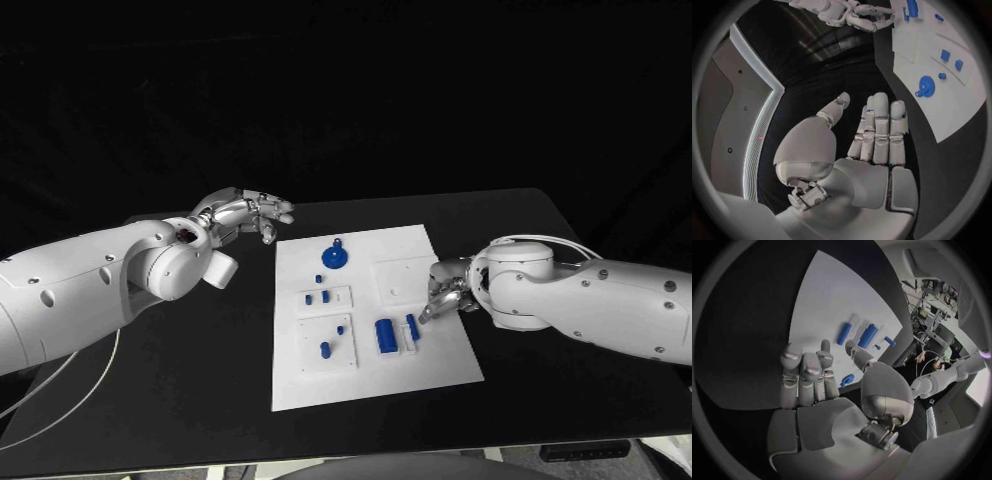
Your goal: Assemble the parts on the task board
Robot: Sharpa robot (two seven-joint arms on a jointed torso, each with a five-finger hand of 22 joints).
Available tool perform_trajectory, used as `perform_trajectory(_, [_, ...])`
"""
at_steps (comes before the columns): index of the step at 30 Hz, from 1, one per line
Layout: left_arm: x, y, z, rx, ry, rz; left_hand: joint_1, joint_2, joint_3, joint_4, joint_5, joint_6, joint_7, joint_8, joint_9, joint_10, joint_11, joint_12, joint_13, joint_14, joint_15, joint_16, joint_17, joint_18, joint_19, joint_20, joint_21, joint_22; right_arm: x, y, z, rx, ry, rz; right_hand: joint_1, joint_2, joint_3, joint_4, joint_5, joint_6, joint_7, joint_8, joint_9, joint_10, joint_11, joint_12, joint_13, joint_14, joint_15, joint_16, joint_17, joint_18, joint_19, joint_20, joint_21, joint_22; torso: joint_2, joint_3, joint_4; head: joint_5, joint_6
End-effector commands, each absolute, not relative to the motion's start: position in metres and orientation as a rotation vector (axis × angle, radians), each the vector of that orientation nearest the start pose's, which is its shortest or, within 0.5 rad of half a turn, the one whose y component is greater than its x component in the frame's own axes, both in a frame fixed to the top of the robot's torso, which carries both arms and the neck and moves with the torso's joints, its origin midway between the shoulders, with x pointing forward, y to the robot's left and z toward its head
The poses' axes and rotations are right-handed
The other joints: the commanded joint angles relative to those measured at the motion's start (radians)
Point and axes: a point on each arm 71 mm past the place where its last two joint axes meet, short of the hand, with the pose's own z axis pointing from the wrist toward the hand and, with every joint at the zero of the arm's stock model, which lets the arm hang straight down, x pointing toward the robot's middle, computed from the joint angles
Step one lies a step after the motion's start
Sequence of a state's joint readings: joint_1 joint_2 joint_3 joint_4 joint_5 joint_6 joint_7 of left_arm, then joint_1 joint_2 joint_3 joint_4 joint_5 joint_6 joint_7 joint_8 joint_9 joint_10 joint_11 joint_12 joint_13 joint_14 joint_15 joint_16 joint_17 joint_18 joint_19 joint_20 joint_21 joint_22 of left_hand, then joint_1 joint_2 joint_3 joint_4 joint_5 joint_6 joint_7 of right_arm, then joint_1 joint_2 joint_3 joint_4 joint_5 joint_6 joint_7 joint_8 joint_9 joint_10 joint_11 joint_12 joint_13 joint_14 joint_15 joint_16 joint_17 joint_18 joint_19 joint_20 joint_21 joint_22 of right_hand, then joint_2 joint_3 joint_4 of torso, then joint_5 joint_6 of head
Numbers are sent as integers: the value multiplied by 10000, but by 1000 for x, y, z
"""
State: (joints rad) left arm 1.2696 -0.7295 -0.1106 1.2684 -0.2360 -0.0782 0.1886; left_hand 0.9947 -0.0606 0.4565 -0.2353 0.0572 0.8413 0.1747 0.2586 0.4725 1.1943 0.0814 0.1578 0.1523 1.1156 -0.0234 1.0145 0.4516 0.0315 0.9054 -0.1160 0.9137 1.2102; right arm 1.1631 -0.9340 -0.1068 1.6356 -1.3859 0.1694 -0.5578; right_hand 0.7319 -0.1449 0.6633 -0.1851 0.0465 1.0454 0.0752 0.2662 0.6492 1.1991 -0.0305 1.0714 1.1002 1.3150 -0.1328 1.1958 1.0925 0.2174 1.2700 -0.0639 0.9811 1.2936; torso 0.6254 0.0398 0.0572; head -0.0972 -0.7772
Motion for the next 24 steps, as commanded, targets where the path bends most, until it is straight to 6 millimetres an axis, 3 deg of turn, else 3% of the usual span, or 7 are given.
perform_trajectory(1, [531, 212, -193, -8647, 17682, -14026, -18, 14, 6, 59, -7, -43, 23, 60, -16, -19, 68, 8, 10, 14, 6, -34, 13, 803, 9, -43, -45, 13, 434, -234, -260, -841, 23400, 1734, 67, -62, 20, 20, 23, 11, 48, -58, 12, 41, -10, -68, 13, 30, -19, -50, 12, 444, 12, 66, 67, 2, 3, 1, 12, 5, -6])
perform_trajectory(24, [530, 212, -193, -8644, 17717, -14035, -18, 19, 6, 66, -7, -48, 25, 63, -19, -23, 69, 8, 11, 14, 7, -40, 21, 803, 8, -42, -49, 18, 436, -223, -276, -1074, 23421, 1545, 76, 126, 47, 33, 23, 46, 34, -42, 30, 47, -24, -59, 32, 34, -31, -45, 22, 444, 20, 54, 78, 4, 1, 7, 9, 66, -42])
